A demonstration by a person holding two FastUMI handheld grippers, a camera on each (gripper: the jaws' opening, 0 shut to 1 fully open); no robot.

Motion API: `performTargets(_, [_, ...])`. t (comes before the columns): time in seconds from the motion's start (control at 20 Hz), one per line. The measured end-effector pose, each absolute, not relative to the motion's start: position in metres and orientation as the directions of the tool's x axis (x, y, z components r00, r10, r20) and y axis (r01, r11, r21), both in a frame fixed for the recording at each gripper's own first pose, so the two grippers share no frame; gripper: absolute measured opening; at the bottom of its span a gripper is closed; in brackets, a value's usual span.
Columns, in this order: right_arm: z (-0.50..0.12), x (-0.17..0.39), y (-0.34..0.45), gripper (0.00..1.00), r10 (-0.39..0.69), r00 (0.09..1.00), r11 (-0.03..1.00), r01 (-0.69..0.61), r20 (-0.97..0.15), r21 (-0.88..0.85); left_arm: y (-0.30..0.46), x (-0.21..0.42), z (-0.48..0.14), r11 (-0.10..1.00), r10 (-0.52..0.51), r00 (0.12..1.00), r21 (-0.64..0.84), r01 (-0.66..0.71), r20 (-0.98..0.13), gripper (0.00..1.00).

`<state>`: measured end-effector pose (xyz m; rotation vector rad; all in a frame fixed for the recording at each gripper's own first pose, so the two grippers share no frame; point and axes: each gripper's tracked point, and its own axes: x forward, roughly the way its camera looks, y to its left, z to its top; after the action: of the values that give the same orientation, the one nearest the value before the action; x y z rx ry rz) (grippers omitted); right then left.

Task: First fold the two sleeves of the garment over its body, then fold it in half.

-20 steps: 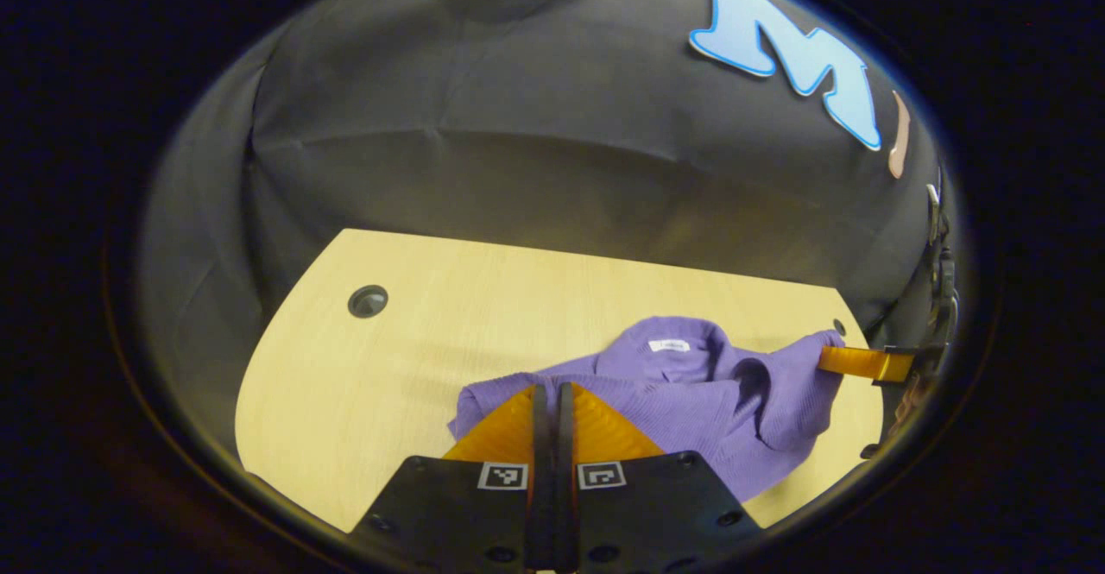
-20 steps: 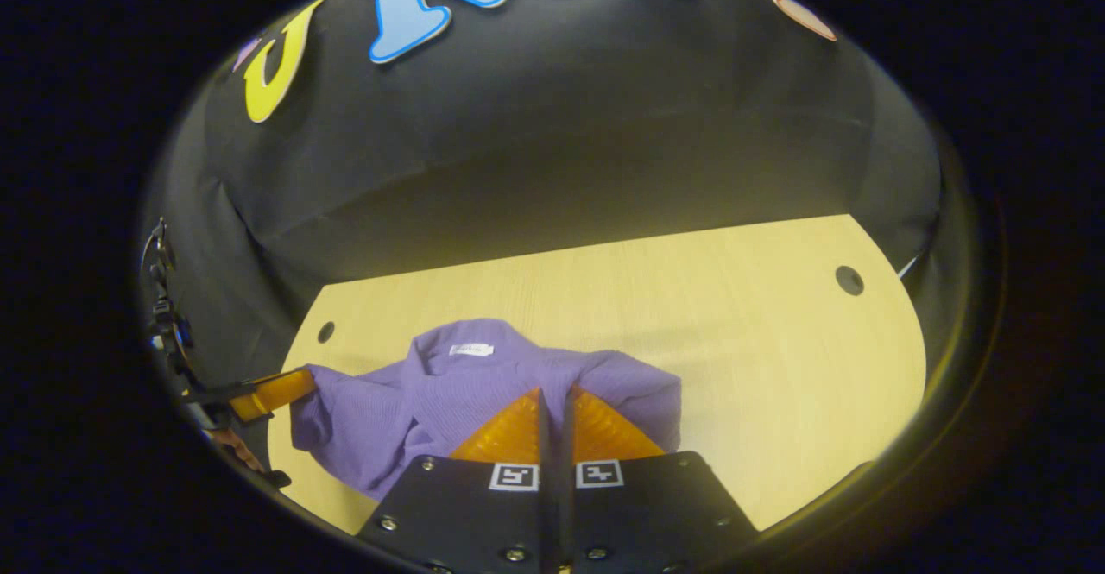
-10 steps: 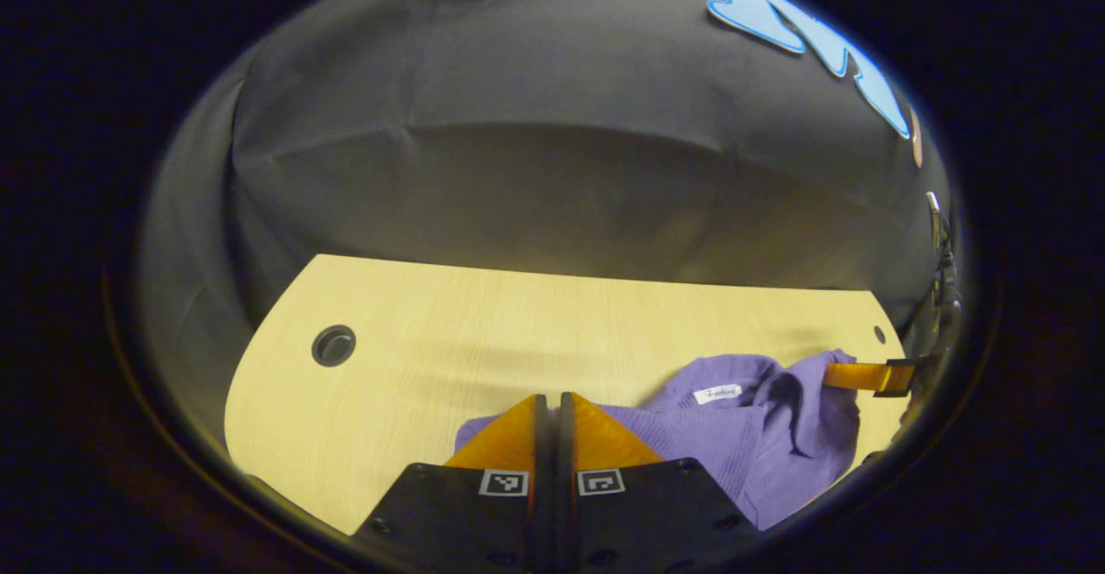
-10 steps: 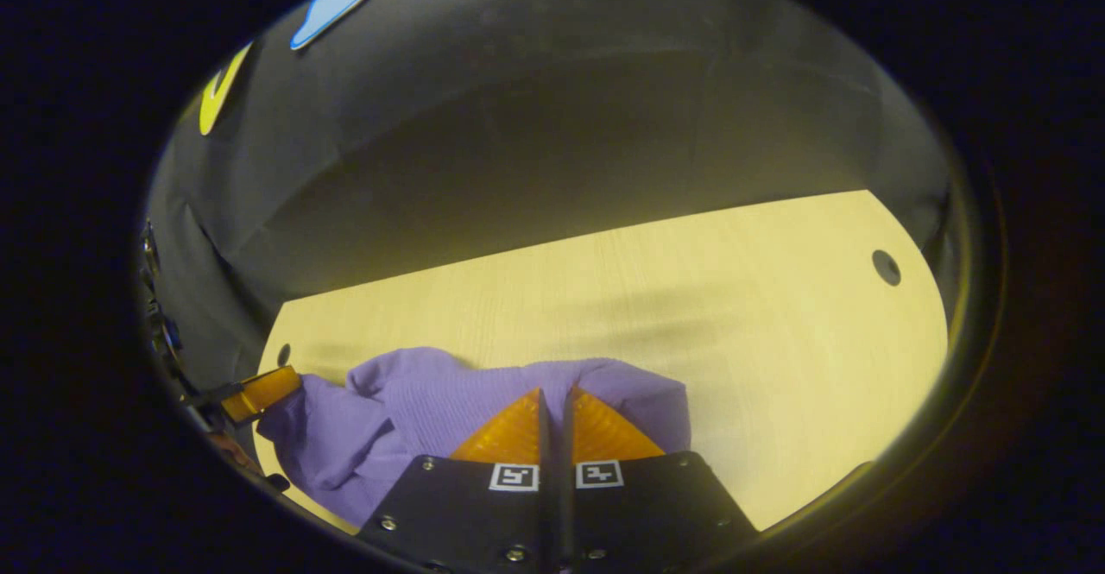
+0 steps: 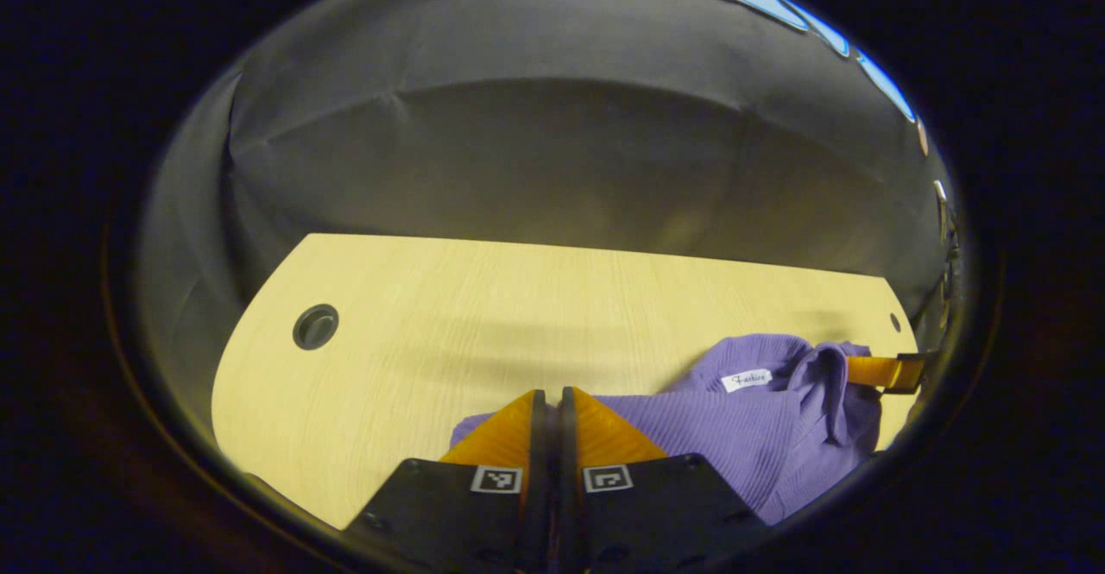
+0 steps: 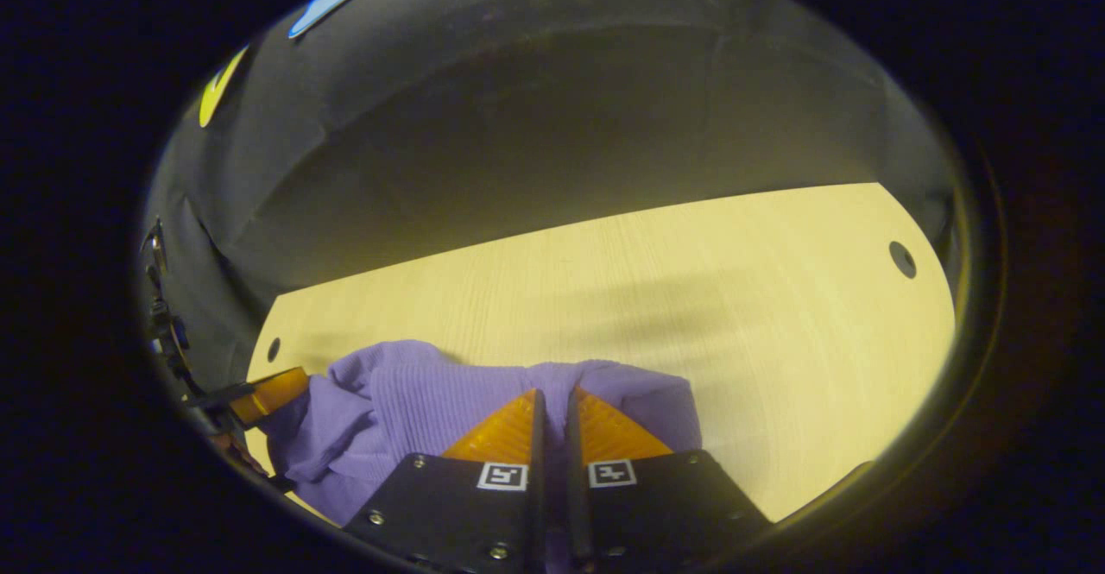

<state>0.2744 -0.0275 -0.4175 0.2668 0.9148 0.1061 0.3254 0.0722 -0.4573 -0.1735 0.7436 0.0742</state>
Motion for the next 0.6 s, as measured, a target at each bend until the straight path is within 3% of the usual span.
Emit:
performTargets(0.05, [-0.416, 0.275, -0.026, 0.22, 0.212, 0.609, 0.96, 0.016, -0.764, 0.279, 0.07, 0.324, -0.458, 0.984, 0.009, 0.727, -0.124, -0.129, -0.686, 0.14])
performTargets(0.1, [-0.413, 0.275, -0.027, 0.22, 0.202, 0.618, 0.963, 0.016, -0.76, 0.269, 0.066, 0.321, -0.457, 0.984, 0.006, 0.723, -0.126, -0.128, -0.69, 0.16])
performTargets(0.15, [-0.409, 0.273, -0.025, 0.26, 0.196, 0.627, 0.966, 0.011, -0.754, 0.26, 0.066, 0.319, -0.453, 0.982, 0.008, 0.725, -0.13, -0.134, -0.688, 0.34])
performTargets(0.2, [-0.403, 0.273, -0.026, 0.3, 0.184, 0.64, 0.969, 0.007, -0.746, 0.246, 0.062, 0.318, -0.447, 0.98, -0.008, 0.734, -0.152, -0.13, -0.679, 0.34])
performTargets(0.3, [-0.384, 0.269, -0.028, 0.33, 0.169, 0.664, 0.974, 0.0, -0.729, 0.226, 0.059, 0.31, -0.429, 0.977, -0.016, 0.75, -0.169, -0.128, -0.661, 0.53])
performTargets(0.45, [-0.352, 0.258, -0.03, 0.35, 0.168, 0.697, 0.972, 0.0, -0.697, 0.234, 0.057, 0.293, -0.398, 0.979, -0.017, 0.771, -0.169, -0.118, -0.637, 0.46])
performTargets(0.5, [-0.339, 0.253, -0.03, 0.35, 0.169, 0.708, 0.971, 0.0, -0.686, 0.24, 0.055, 0.287, -0.385, 0.978, -0.021, 0.78, -0.176, -0.115, -0.625, 0.5])
performTargets(0.6, [-0.31, 0.239, -0.028, 0.35, 0.175, 0.732, 0.969, -0.008, -0.659, 0.249, 0.053, 0.27, -0.356, 0.976, -0.021, 0.799, -0.186, -0.114, -0.602, 0.5])
